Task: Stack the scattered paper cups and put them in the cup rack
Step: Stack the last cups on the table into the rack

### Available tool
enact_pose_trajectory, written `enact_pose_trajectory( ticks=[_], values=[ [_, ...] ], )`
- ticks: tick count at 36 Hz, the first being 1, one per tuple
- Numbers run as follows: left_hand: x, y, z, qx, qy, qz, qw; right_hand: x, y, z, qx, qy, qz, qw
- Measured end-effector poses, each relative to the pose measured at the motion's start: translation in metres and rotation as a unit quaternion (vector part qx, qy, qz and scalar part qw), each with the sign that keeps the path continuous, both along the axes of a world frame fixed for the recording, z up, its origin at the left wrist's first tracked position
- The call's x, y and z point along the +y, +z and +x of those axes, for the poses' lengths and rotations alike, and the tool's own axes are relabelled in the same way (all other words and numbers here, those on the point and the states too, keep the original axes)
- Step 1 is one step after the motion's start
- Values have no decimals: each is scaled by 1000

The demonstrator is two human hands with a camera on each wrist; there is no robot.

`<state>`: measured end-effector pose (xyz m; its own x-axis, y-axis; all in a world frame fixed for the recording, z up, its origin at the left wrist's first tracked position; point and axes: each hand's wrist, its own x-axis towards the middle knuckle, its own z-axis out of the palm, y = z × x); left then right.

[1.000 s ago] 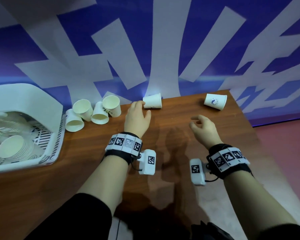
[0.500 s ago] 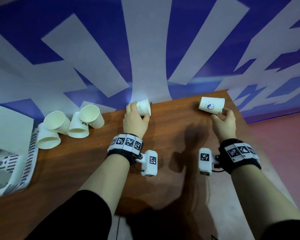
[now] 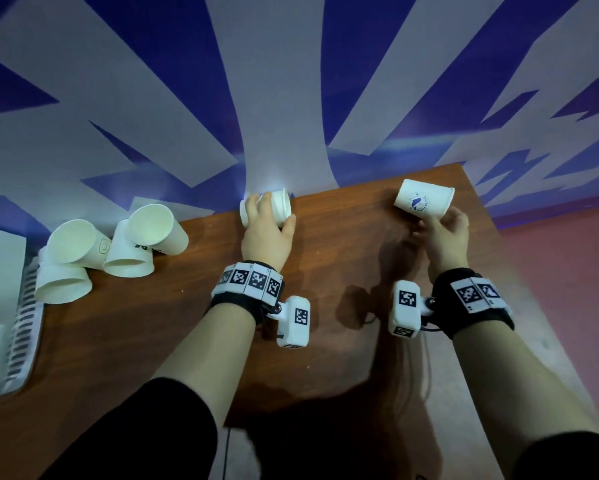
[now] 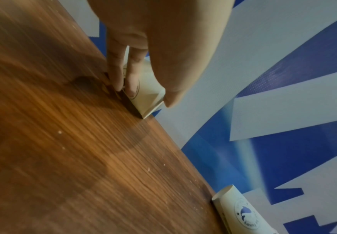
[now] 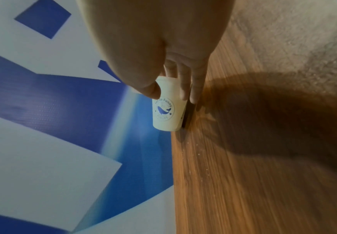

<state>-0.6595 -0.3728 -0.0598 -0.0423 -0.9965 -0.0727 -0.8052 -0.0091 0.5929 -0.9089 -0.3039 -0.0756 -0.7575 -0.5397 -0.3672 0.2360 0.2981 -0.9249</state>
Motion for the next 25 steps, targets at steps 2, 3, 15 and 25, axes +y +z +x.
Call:
enact_pose_trajectory(
  ticks=[2, 3, 15, 25],
  values=[
    [1, -1, 0, -5, 5, 2, 1000, 2, -1, 3, -1, 0, -4, 1000],
    [1, -1, 0, -9, 6, 2, 1000, 3, -1, 5, -3, 6, -3, 1000],
    [30, 11, 14, 84, 27, 8, 996, 33, 0, 51, 17, 73, 5, 997],
    [60, 19, 44, 129, 76, 56, 987, 58, 23, 99, 54, 156, 19, 986]
  ],
)
